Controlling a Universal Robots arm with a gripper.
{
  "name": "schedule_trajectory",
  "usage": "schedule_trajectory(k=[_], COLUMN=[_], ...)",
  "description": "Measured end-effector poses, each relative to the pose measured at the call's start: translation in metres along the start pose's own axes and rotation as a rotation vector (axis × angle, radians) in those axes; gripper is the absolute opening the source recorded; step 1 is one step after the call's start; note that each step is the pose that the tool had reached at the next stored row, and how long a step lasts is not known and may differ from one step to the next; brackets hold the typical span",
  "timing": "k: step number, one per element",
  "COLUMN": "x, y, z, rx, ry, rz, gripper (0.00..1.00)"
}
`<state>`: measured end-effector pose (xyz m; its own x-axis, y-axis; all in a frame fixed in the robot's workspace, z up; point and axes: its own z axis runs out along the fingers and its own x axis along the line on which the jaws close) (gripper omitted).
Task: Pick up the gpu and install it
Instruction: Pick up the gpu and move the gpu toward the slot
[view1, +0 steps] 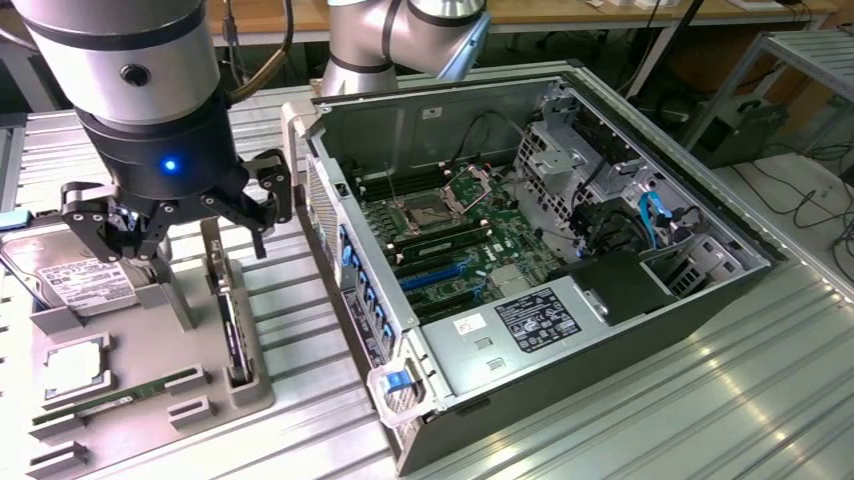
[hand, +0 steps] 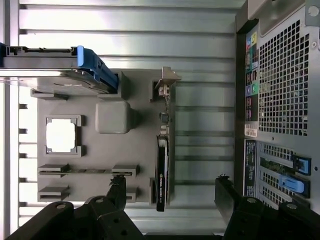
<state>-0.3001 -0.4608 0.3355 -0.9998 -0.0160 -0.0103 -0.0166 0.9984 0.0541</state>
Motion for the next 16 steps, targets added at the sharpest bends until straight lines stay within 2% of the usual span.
schedule_trajectory(k=[16], x=[0.000], y=[-0.0007], z=[0.0126], rx=[0.0000], ry=[0.0004], rz=[-0.007], gripper=[0.81])
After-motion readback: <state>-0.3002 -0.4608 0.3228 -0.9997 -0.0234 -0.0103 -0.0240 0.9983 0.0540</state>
